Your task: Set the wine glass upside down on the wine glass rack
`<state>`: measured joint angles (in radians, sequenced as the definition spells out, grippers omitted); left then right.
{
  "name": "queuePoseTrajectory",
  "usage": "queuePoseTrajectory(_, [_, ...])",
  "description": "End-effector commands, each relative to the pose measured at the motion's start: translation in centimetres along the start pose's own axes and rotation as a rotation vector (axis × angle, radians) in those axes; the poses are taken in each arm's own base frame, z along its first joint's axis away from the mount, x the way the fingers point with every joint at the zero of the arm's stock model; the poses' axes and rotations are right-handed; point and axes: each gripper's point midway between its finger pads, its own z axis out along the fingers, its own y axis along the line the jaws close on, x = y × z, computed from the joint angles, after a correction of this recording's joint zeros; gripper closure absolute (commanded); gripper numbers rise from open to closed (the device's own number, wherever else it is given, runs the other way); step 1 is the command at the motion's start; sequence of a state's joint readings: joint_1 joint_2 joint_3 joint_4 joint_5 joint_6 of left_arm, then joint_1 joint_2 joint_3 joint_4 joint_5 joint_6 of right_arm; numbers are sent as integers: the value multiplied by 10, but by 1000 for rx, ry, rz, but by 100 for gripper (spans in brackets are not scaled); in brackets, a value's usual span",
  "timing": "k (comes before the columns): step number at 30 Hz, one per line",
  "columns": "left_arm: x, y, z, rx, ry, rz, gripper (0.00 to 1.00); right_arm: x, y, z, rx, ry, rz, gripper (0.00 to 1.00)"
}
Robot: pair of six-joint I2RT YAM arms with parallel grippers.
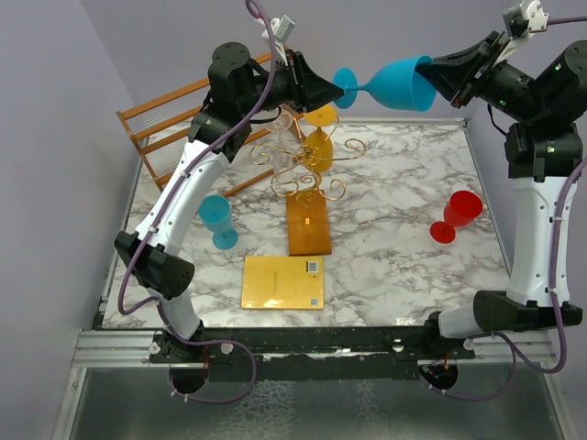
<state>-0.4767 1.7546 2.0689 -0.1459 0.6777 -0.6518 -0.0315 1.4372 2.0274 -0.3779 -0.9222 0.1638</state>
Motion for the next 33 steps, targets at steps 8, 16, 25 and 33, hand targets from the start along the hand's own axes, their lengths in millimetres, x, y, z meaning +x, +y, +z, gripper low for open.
queuePoseTrajectory(8, [4, -9, 4, 41, 5, 9, 100, -8, 16, -5, -36, -25, -24, 99])
queuePoseTrajectory(16, [-14, -12, -10, -12, -39, 135, 100, 2, 15, -8, -20, 0, -48, 80])
queuePoseTrajectory(25, [-48, 8, -48, -155, -106, 251, 100, 13, 11, -16, 32, 46, -87, 54])
queuePoseTrajectory(33, [-67, 18, -94, -306, -86, 495, 100, 20, -2, -27, 129, 105, -164, 35])
